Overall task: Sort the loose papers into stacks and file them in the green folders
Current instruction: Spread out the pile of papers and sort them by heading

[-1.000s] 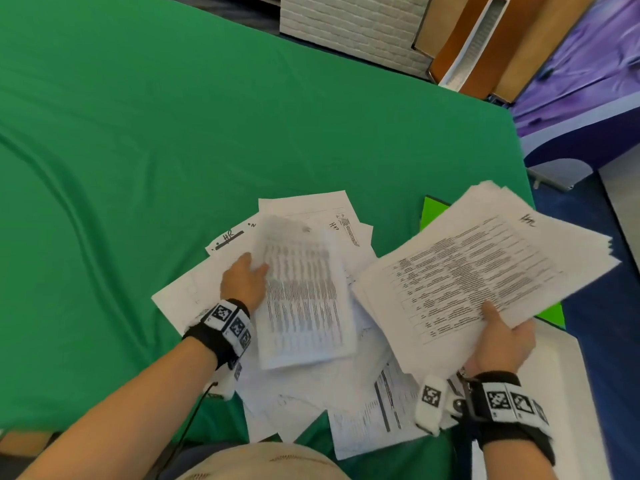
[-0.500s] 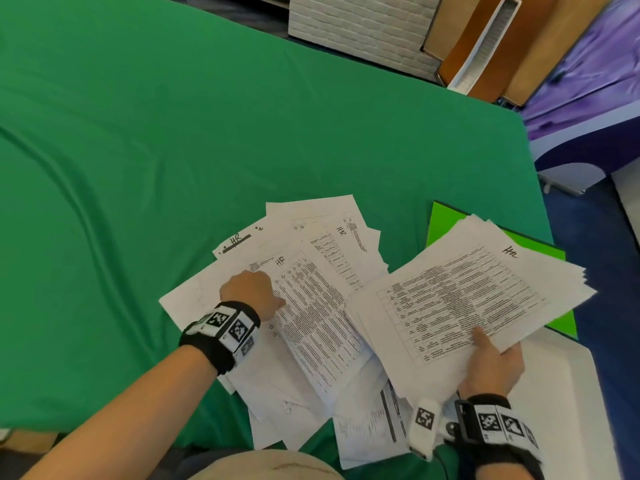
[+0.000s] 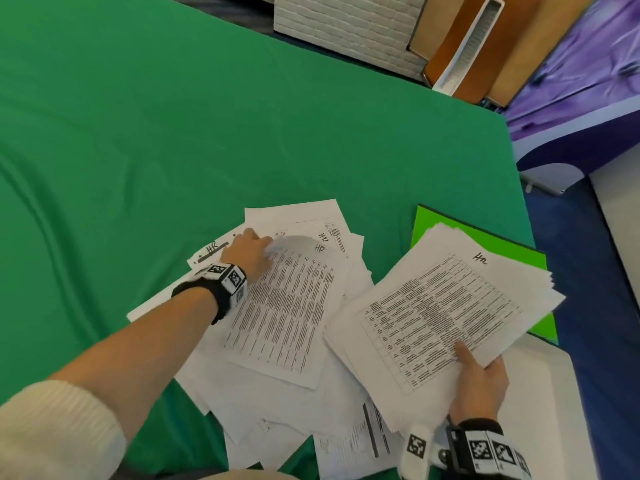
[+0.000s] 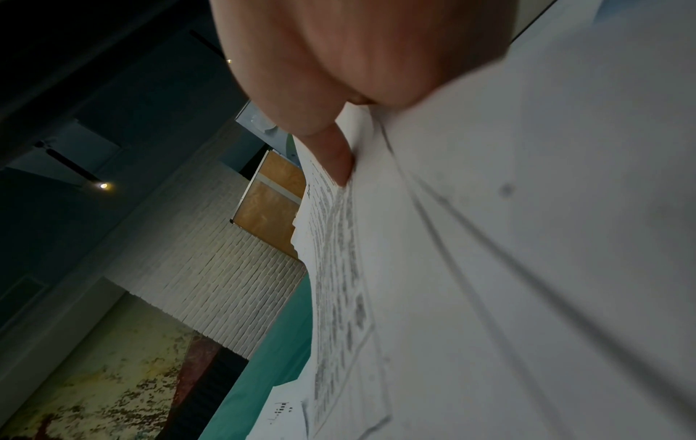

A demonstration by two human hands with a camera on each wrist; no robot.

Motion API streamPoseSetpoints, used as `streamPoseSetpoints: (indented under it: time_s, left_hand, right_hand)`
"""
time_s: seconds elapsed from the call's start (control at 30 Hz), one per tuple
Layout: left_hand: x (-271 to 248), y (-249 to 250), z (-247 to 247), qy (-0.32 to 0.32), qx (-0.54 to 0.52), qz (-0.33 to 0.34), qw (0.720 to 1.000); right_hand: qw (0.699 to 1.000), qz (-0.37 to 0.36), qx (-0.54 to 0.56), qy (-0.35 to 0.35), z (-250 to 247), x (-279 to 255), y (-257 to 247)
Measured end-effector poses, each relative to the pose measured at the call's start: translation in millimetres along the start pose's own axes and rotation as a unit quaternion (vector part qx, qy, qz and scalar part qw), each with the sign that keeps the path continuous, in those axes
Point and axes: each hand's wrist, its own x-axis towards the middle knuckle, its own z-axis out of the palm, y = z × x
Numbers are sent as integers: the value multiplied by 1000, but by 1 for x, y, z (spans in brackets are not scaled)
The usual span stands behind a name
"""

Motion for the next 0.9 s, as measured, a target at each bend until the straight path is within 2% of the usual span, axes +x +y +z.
streamPoseSetpoints:
  time_s: [0.1,0.27,0.37,0.47,0.53,0.6,0.67,0.73,0.8,0.9]
  left_hand:
    - [5,-2,10,-29,-39,-86,995]
    - [-2,-2,15,-39,-107,-129,985]
    - [-8,-1,12,-47,-135,-122,982]
    - [-14,0,9,-53,-115,-72,989]
    - [-19,-3,4,-19,-114,-43,992]
    - [-23,-6,-5,39,-136,-42,989]
    - [-28,-10,-21,93,-185,-47,977]
    - [-33,-13,-41,142,-230,-24,963]
    - [-39,-14,-64,187,-295,9,937]
    - [-51,-14,-106,226,-415,40,881]
  right_hand:
    - [1000,2,4,-12,0,-1,4]
    - [999,14,-3,-33,1,-1,16]
    - [999,20,-5,-41,3,0,24]
    - [999,17,-17,-46,5,-1,30]
    - [999,17,-22,-46,6,-1,34]
    - [999,15,-24,-42,5,-1,35]
    - [999,16,-22,-42,4,-1,34]
    - [998,22,-15,-49,3,-3,31]
    - [997,27,-5,-70,5,-7,28]
    - [993,40,-8,-111,12,-12,29]
